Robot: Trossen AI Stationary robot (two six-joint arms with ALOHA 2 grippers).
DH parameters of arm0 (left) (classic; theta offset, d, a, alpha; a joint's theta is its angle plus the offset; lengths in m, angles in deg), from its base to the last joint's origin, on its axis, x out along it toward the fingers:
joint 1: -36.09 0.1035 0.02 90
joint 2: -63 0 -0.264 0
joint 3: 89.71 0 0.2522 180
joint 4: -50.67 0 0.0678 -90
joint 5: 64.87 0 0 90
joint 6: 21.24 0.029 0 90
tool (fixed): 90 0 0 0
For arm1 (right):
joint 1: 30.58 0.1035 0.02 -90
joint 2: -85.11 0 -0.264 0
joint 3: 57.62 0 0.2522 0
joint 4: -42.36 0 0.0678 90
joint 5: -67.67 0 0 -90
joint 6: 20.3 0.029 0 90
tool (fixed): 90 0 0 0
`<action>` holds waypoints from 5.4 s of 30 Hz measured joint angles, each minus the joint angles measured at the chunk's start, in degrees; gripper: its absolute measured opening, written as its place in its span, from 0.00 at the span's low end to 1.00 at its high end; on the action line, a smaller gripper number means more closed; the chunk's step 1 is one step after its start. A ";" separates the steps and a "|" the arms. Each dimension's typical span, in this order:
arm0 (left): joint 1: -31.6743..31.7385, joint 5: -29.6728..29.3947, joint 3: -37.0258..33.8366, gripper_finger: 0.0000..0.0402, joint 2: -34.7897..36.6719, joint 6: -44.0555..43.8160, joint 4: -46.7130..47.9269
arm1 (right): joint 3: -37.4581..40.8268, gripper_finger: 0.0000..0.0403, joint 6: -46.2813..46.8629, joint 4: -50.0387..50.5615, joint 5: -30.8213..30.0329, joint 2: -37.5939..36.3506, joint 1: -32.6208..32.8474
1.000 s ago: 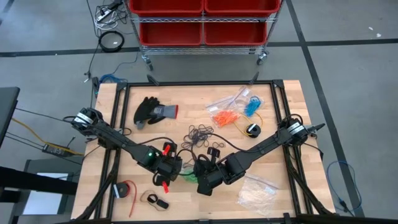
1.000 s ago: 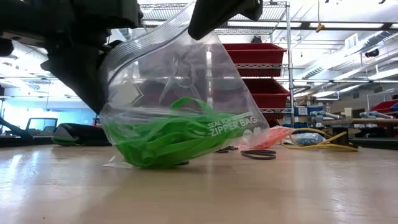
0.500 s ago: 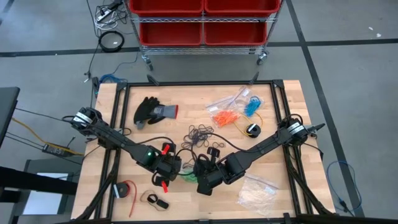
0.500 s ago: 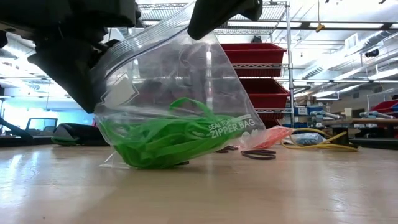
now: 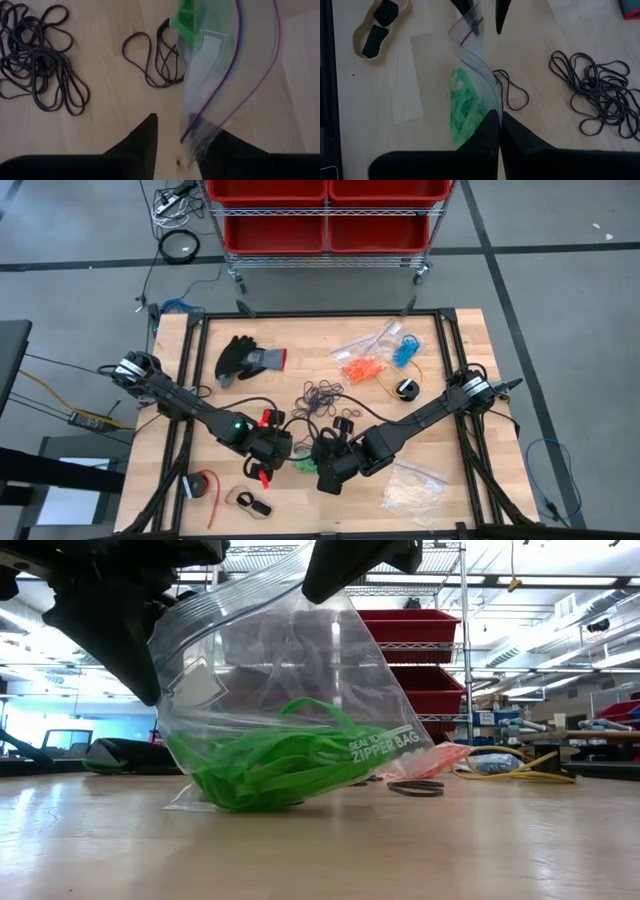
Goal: Sort rubber bands
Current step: Close the transparent zip bag, then open the transparent zip bag
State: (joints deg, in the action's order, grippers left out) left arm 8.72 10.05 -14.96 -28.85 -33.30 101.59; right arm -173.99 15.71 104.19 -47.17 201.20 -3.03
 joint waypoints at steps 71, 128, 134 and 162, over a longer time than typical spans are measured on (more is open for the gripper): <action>52.31 37.47 66.31 0.01 -40.78 34.50 2.41 | 21.43 0.00 76.46 37.17 -19.52 -0.02 25.52; 21.37 26.04 65.32 0.57 -29.41 29.90 33.50 | 21.73 0.42 76.93 6.27 2.59 -1.79 32.34; 14.51 26.04 55.71 0.57 -29.42 29.82 28.24 | 28.07 0.47 76.94 -1.18 4.47 -1.86 32.29; 7.32 9.27 36.09 0.57 -18.90 16.07 4.55 | 23.79 0.00 57.16 3.24 -3.08 -1.40 24.89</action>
State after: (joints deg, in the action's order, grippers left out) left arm 16.04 19.32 21.12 -47.75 -17.24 106.14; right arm -150.19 72.87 107.43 -50.25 199.80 21.85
